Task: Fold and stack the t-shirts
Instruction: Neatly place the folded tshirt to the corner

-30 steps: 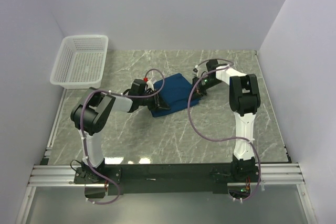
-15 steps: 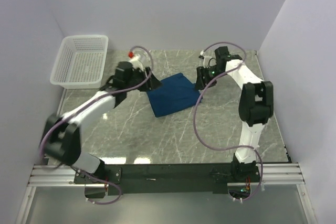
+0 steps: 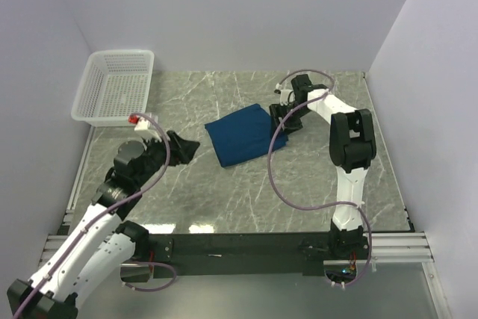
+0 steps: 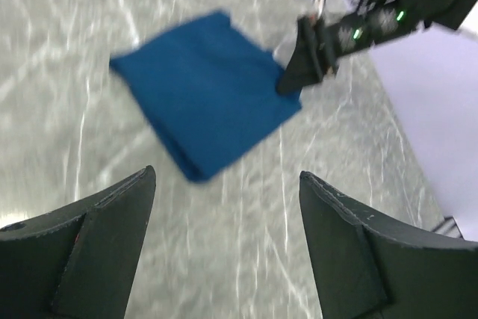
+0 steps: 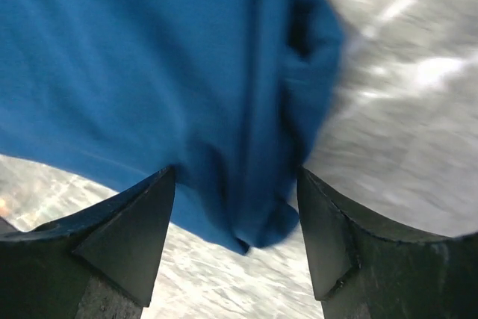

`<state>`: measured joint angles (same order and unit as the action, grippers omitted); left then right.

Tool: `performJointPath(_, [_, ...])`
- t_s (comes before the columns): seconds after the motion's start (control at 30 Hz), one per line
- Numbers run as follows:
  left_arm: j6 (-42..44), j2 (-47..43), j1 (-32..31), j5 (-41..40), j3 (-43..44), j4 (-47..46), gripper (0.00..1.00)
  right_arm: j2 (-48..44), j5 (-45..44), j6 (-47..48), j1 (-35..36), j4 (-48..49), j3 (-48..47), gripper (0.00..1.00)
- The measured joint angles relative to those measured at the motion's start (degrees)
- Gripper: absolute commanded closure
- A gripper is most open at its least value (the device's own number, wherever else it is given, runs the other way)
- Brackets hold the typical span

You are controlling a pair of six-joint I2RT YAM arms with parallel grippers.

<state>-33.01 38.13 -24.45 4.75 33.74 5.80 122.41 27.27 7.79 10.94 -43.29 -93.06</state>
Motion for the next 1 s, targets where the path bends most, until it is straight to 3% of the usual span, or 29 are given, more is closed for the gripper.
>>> performJointPath(0.13, [-2.82, -6.14, 0.02, 0.02, -3.63, 4.42, 0.17, 0.37, 1.03, -0.44, 2.54, -0.66, -0.35, 0.31])
performJointPath(0.23, [-4.42, -9.97, 0.02, 0.02, -4.07, 6.25, 0.17, 0.42, 0.04, -0.61, 4.87, -0.90, 0.20, 0.44])
performJointPath(0.27, [-4.85, -11.17, 0.02, 0.04, -4.22, 6.51, 0.17, 0.42, -0.35, -0.70, 5.42, -0.92, 0.42, 0.59])
performJointPath(0.33, [-5.66, -12.96, 0.02, 0.11, -4.28, 6.99, 0.17, 0.42, -1.46, -0.61, 6.25, -1.11, 0.50, 0.70])
performJointPath(0.37, [-5.86, -13.40, 0.02, 0.15, -4.35, 7.17, 0.17, 0.42, -1.79, -0.76, 6.43, -1.29, 0.50, 0.86])
performJointPath(0.43, [-6.64, -13.99, 0.04, 0.39, -4.85, 7.48, 0.17, 0.37, -1.90, -0.83, 6.14, -1.46, 0.48, 1.00])
performJointPath(0.63, [-8.26, -15.10, 0.04, 1.86, -7.58, 9.05, 0.17, 0.07, -1.84, -0.37, 0.13, -2.99, 0.57, 1.00])
performJointPath(1.0, [-9.60, -14.51, 0.04, 5.84, -9.77, 6.10, 0.17, -1.27, -7.43, 8.87, -27.74, -7.08, 0.63, 1.00])
